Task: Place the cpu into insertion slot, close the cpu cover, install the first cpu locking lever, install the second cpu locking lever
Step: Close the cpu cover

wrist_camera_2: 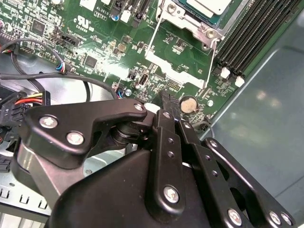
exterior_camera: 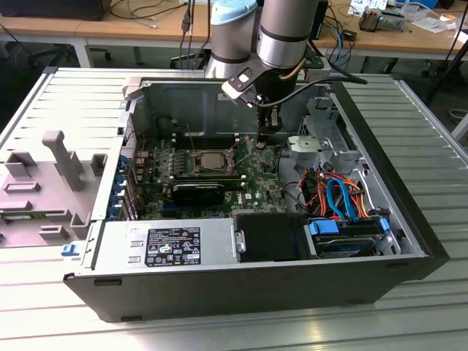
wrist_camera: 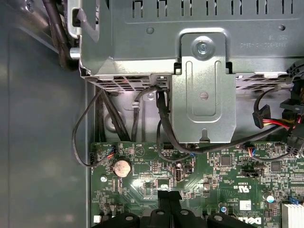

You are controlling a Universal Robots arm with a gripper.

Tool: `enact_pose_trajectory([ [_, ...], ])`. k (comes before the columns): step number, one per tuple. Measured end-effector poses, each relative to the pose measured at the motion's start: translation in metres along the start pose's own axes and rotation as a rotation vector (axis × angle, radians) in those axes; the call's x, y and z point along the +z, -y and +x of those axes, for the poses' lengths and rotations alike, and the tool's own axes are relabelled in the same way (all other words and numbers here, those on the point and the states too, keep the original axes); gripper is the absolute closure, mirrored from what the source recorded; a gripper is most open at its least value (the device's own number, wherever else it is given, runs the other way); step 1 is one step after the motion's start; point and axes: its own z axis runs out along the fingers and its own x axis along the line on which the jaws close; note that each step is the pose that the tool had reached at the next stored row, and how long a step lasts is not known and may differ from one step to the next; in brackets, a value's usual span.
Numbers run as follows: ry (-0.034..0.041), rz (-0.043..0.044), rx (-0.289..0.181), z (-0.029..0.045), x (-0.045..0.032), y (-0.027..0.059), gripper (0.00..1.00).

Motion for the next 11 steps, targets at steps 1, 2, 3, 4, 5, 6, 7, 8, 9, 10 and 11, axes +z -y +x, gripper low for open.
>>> enact_pose_trajectory([
  [1, 0.0000, 0.0000, 0.000, 0.0000, 0.0008, -0.0001, 0.89],
  [2, 0.0000, -0.0001, 0.000, 0.0000, 0.0014, -0.0002, 0.89],
  [3, 0.0000, 0.0000, 0.000, 0.0000, 0.0023, -0.0003, 0.89],
  [4, 0.0000, 0.0000, 0.000, 0.0000, 0.0030, -0.0003, 0.89],
  [5, 0.0001, 0.0000, 0.000, 0.0000, 0.0036, -0.0004, 0.89],
  [6, 0.0001, 0.0000, 0.000, 0.0000, 0.0043, -0.0004, 0.89],
  [7, 0.0001, 0.0000, 0.000, 0.0000, 0.0046, -0.0004, 0.89],
  [8, 0.0001, 0.0000, 0.000, 0.0000, 0.0050, -0.0004, 0.89],
  [9, 0.0002, 0.0000, 0.000, 0.0000, 0.0052, -0.0004, 0.89],
  [10, 0.0001, 0.0000, 0.000, 0.0000, 0.0054, -0.0004, 0.89],
  [11, 0.0001, 0.0000, 0.000, 0.0000, 0.0055, -0.0004, 0.89],
])
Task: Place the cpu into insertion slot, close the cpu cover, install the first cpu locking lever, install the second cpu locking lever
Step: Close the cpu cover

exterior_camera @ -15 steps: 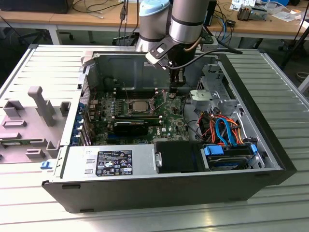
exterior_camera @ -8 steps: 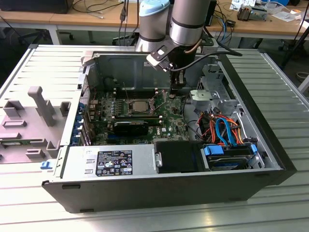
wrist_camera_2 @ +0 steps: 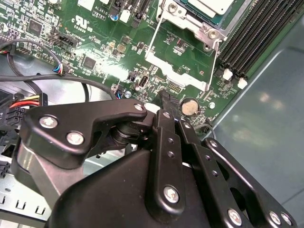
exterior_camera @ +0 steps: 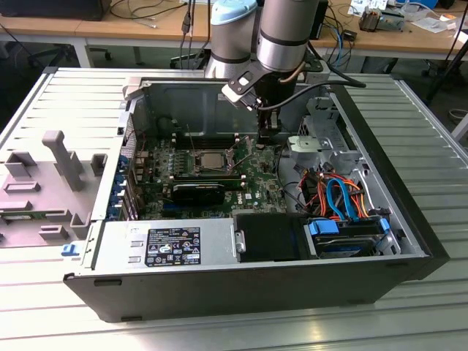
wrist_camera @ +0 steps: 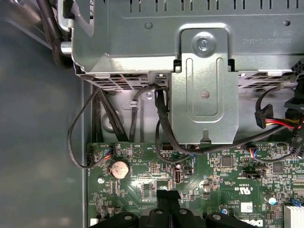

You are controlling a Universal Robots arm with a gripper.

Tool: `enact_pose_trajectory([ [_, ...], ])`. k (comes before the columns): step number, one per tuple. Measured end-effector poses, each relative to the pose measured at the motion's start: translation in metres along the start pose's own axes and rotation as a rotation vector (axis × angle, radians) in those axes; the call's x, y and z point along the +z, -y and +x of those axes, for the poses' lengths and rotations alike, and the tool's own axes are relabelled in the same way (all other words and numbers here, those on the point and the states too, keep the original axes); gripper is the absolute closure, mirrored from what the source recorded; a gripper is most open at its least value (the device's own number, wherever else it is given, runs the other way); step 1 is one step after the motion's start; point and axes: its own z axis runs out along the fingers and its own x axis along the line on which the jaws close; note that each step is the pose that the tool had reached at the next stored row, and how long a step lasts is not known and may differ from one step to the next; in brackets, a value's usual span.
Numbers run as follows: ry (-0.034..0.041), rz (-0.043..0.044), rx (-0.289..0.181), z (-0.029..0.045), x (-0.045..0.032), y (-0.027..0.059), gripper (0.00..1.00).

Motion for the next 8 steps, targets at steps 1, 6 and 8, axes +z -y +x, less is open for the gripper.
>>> enact_pose_trajectory([
  [1, 0.0000, 0.0000, 0.000, 0.0000, 0.0000, 0.0000, 0.89],
  [6, -0.0001, 0.0000, 0.000, 0.0000, 0.0002, 0.0000, 0.89],
  [8, -0.0005, -0.0001, 0.000, 0.0001, 0.0015, 0.0000, 0.89],
])
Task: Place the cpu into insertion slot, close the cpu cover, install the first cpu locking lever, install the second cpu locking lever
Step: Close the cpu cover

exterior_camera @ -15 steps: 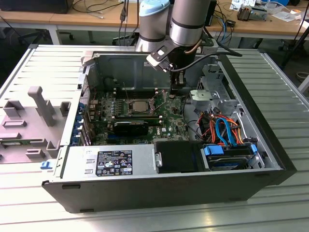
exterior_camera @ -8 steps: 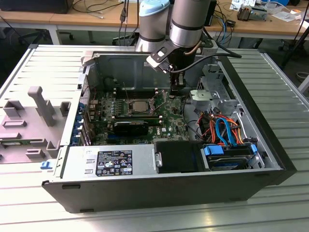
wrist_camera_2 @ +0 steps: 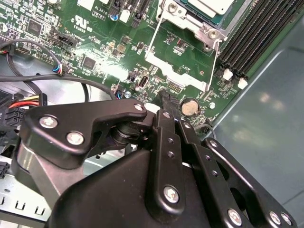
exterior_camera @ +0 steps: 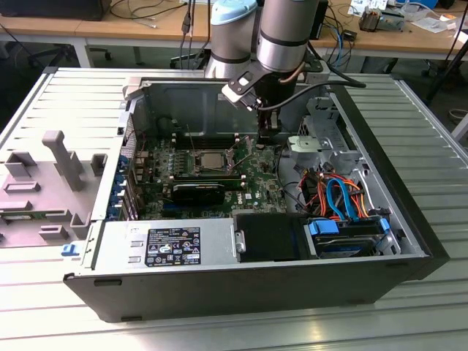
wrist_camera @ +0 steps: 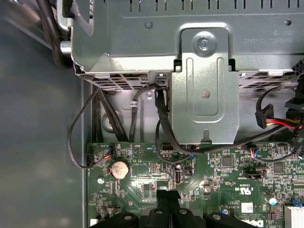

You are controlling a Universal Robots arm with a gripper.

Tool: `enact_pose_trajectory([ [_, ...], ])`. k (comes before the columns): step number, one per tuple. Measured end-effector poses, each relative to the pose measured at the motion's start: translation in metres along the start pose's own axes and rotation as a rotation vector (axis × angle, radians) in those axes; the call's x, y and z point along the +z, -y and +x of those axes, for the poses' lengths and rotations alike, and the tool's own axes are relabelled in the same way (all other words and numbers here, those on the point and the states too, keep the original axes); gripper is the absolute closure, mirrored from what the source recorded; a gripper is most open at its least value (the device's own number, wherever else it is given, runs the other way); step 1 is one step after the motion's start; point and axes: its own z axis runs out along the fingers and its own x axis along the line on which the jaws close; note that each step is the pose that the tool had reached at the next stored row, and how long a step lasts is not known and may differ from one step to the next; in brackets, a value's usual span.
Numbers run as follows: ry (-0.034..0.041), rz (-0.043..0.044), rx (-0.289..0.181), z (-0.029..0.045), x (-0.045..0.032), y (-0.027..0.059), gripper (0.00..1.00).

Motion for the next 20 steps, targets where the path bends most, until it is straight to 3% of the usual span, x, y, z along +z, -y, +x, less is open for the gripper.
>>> enact_pose_trajectory([
  [5, -0.0007, 0.0002, -0.012, -0.0001, 0.0025, 0.0018, 0.89],
  [11, 0.0006, 0.0008, -0.100, 0.0000, 0.0039, 0.0021, 0.89],
  [16, 0.0003, 0.0007, -0.100, 0.0001, 0.0042, 0.0025, 0.89],
  [18, 0.0004, 0.0006, -0.101, 0.0000, 0.0044, 0.0062, 0.89],
  [19, 0.0004, 0.0007, -0.100, -0.0001, 0.0046, 0.0179, 0.89],
  [20, 0.0004, 0.0007, -0.101, -0.0001, 0.0046, 0.0204, 0.89],
])
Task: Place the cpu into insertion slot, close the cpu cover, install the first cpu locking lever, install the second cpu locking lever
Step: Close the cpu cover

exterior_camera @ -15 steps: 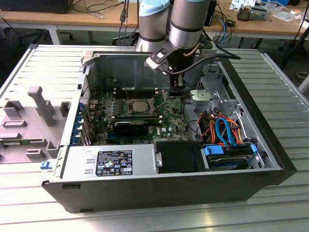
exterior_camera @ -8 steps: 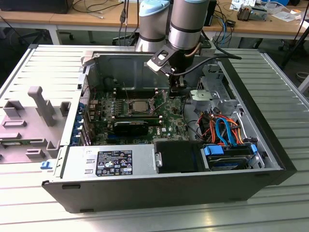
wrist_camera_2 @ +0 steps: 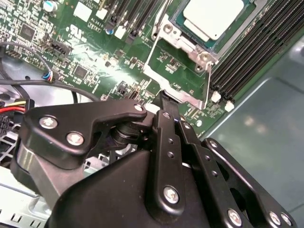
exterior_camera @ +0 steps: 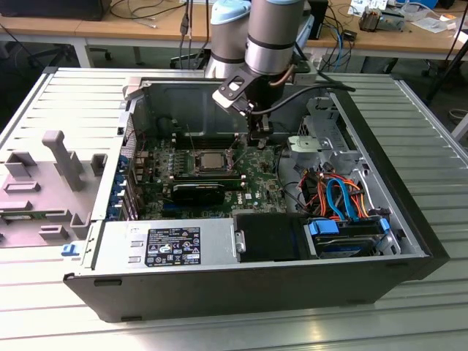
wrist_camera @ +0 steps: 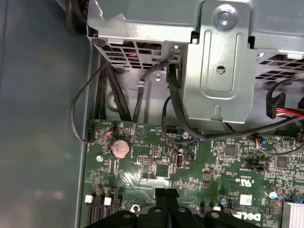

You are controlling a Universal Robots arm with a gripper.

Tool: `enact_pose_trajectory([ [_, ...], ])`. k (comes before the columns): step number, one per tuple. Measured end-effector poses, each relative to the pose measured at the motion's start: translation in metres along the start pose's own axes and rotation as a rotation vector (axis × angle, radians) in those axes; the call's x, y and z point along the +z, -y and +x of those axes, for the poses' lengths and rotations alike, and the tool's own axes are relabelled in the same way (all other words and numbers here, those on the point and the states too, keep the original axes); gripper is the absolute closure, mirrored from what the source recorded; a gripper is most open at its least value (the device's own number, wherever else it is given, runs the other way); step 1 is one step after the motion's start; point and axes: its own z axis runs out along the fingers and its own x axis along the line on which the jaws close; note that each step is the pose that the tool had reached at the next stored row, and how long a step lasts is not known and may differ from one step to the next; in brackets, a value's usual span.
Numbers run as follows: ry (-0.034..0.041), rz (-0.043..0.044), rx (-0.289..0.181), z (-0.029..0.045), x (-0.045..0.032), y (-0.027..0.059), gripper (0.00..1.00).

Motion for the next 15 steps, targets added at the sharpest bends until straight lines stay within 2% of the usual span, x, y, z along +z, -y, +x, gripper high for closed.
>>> enact_pose_trajectory([
  [15, 0.0000, 0.0000, 0.000, 0.0008, 0.0003, 0.0082, 0.89],
])
